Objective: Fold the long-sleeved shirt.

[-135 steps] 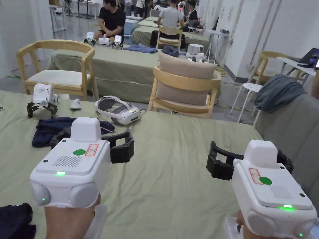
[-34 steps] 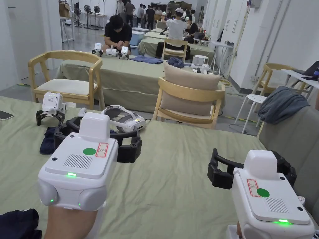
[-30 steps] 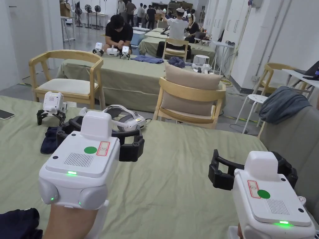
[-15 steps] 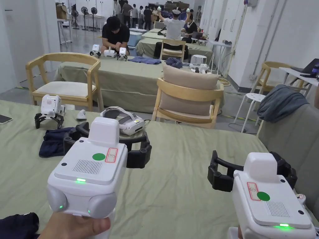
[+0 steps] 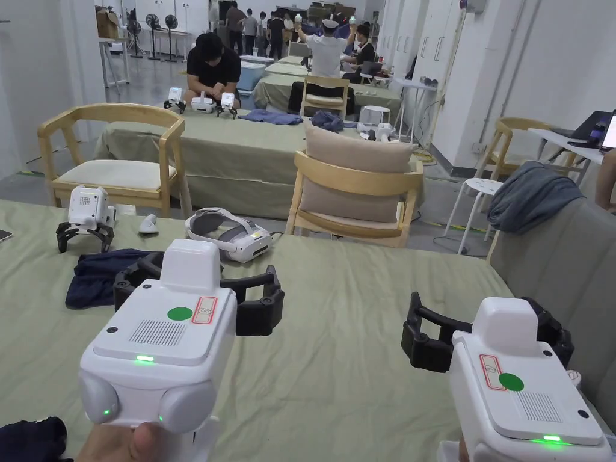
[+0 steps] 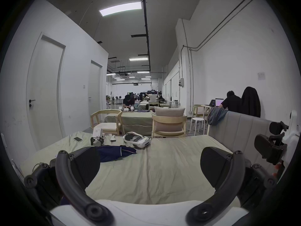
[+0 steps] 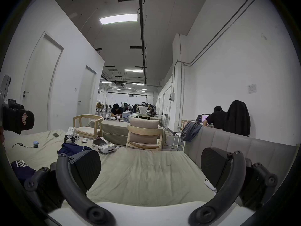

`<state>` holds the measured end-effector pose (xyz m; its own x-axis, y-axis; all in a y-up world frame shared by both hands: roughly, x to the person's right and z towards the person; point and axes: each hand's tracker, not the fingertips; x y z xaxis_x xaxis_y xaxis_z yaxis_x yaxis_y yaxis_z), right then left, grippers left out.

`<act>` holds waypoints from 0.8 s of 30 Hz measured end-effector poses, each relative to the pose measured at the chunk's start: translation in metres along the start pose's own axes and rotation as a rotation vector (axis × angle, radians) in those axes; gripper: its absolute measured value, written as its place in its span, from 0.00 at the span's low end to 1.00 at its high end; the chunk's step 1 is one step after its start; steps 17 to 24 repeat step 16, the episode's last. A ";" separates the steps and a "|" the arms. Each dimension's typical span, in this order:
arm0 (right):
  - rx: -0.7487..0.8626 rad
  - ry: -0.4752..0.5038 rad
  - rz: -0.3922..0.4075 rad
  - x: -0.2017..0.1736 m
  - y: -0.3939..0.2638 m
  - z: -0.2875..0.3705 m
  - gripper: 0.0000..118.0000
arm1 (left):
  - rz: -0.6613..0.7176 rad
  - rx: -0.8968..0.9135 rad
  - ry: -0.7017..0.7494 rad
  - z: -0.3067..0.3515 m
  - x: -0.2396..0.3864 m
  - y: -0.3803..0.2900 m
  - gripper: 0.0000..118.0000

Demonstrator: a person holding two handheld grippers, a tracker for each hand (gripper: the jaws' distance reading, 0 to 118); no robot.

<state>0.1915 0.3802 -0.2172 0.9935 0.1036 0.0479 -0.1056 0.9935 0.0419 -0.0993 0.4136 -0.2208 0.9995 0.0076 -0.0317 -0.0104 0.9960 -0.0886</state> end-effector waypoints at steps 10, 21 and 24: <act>0.013 0.003 0.006 -0.002 0.005 0.000 1.00 | -0.009 0.028 0.047 0.004 -0.005 0.005 0.94; 0.011 0.007 0.005 -0.004 0.006 0.001 1.00 | -0.014 0.023 0.054 0.004 -0.012 0.004 0.94; 0.011 0.007 0.005 -0.004 0.006 0.001 1.00 | -0.014 0.023 0.054 0.004 -0.012 0.004 0.94</act>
